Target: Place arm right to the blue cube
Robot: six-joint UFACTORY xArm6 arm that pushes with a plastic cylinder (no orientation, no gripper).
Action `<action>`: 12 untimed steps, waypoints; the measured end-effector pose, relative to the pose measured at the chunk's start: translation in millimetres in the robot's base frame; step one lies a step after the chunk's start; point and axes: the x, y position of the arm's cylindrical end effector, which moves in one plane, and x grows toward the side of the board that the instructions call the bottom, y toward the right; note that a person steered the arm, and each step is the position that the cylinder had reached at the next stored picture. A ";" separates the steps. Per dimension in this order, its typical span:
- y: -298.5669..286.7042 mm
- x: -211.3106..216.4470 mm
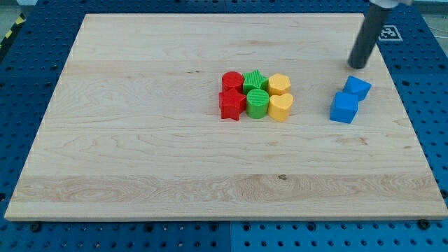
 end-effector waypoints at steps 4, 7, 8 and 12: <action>52.7 32.3; 52.5 110.6; 52.5 114.9; 0.9 127.3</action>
